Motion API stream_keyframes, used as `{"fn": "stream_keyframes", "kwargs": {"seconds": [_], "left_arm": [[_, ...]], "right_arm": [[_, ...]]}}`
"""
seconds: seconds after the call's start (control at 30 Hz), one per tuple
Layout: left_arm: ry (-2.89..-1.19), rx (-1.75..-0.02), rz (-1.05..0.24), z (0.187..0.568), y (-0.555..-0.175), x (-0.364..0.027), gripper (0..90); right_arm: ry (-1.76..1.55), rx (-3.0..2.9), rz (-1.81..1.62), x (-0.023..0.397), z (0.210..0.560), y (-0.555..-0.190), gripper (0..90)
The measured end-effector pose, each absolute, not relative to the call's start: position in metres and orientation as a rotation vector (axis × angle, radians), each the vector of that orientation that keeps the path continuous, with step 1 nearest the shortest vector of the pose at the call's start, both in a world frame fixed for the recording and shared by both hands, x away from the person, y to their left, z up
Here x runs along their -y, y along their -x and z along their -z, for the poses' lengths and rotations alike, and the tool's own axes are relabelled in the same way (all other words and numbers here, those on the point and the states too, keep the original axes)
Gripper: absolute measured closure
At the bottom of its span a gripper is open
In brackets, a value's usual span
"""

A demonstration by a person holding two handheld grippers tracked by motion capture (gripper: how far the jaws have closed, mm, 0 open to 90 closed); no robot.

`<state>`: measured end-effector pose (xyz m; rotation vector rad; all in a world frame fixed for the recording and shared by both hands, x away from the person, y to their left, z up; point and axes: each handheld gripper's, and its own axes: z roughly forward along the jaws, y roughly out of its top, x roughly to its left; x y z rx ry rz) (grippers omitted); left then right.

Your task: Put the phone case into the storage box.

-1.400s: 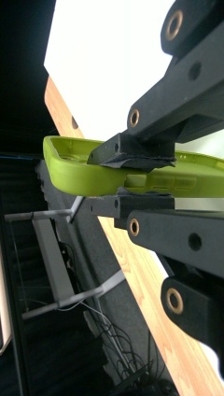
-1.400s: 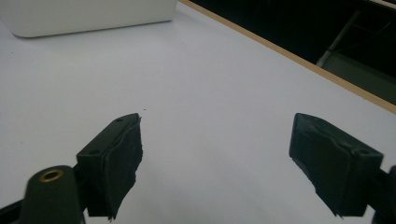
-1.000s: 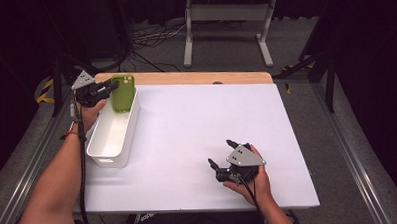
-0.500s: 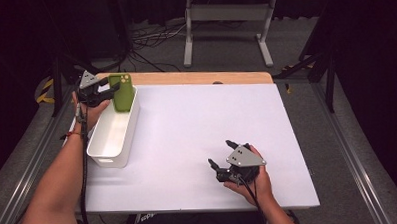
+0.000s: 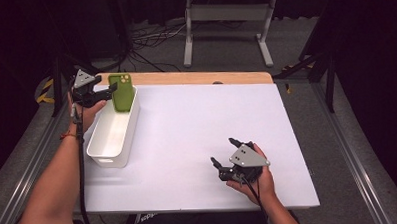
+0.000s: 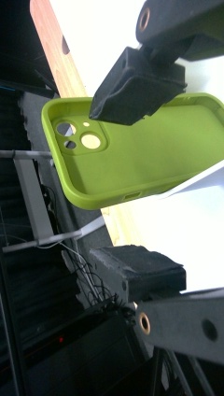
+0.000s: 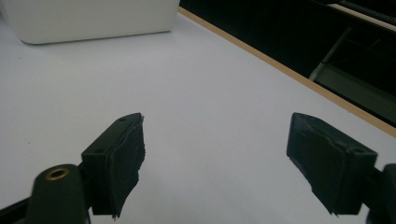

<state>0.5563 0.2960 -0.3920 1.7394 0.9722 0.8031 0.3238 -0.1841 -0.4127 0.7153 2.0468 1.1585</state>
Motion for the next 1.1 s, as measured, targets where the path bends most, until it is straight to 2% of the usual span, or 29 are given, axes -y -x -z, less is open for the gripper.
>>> {"fn": "stream_keyframes", "kwargs": {"seconds": [0.5,0.77,1.1], "left_arm": [[-1.737,-0.963,-0.816,0.379,-0.535,-0.294,19.9],[-1.727,-0.946,-0.826,0.372,-0.518,-0.294,20.7],[-1.713,-0.916,-0.832,0.366,-0.501,-0.29,16.6]], "right_arm": [[-0.723,-1.992,-1.159,0.196,0.409,-0.331,20.0],[-0.693,-1.99,-1.173,0.193,0.406,-0.337,20.0],[-0.686,-1.989,-1.167,0.19,0.403,-0.337,20.1]]}}
